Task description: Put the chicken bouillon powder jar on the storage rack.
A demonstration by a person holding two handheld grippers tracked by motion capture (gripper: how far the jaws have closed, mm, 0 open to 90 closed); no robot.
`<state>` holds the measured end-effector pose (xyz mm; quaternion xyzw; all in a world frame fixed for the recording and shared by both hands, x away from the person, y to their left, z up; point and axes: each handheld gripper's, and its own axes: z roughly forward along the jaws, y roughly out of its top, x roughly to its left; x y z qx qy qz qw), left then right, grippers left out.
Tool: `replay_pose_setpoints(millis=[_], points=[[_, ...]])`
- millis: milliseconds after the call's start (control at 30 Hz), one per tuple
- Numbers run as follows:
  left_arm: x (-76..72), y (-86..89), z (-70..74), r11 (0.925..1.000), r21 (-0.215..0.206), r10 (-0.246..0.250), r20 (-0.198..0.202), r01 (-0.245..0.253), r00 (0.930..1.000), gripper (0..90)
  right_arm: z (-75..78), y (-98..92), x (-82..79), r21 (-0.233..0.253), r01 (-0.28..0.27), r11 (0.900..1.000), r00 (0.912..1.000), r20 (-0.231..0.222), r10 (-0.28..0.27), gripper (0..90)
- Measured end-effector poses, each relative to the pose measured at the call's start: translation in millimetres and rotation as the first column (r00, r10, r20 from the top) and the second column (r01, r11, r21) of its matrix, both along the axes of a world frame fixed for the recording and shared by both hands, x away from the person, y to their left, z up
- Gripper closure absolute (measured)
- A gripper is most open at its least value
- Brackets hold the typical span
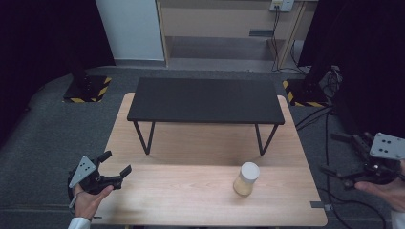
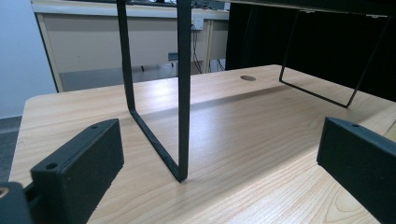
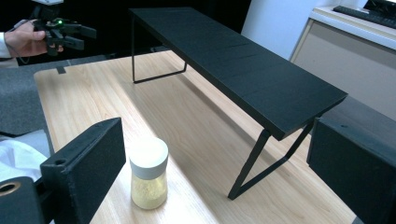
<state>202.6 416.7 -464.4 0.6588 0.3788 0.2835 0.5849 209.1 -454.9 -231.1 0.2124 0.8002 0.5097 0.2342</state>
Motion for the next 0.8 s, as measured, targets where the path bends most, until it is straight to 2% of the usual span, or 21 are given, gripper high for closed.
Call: replay_pose_setpoints(millis=[333,600,800], points=[[0.2,-0.4,0.4,1.0000,0.005,-0.001,-0.007,0.001,1.0000,0.0,-9.8,-2.5,9.5,0.005,-0.027,1.000,0.9996,-0.007,0.027,4.3],[0.4,-0.5,0.5,1.0000,0.007,-0.002,-0.009,0.002,1.0000,0.0,-26.9,2.3,27.7,-0.003,-0.081,0.997,0.9962,-0.031,0.081,4.3],[-0.2,-0.6,0.7,1.0000,0.009,0.000,-0.010,0.000,0.9999,0.0,-44.3,8.3,43.0,-0.002,-0.129,0.992,0.9897,-0.063,0.128,4.6]])
